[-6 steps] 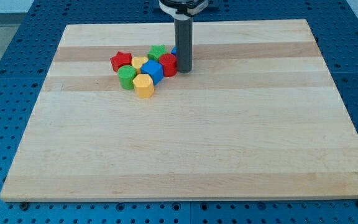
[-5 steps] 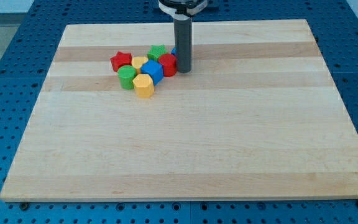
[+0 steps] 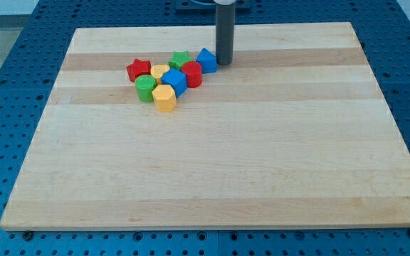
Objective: Move the blue triangle into green star
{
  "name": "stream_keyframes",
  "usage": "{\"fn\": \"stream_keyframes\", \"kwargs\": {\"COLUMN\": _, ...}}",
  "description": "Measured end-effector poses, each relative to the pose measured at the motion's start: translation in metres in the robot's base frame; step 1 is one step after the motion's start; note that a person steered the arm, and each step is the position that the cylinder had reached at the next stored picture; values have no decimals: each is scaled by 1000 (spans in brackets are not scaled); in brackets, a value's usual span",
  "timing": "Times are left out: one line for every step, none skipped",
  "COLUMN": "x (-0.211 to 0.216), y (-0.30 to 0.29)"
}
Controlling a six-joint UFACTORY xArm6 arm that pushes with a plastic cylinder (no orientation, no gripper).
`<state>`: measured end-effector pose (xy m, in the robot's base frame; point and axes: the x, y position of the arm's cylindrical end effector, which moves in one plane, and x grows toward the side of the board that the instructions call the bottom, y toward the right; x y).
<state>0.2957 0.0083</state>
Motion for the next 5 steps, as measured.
{"fn": "stream_keyframes", "kwargs": {"x": -4, "y": -36}}
{"fn": "stream_keyframes", "kwargs": {"x": -7, "y": -47}}
{"fn": "stream_keyframes", "kwargs": {"x": -15, "y": -47}}
{"fn": "stream_keyframes", "kwargs": {"x": -23, "y": -45}}
{"fn": "stream_keyframes", "kwargs": {"x": -25, "y": -4}}
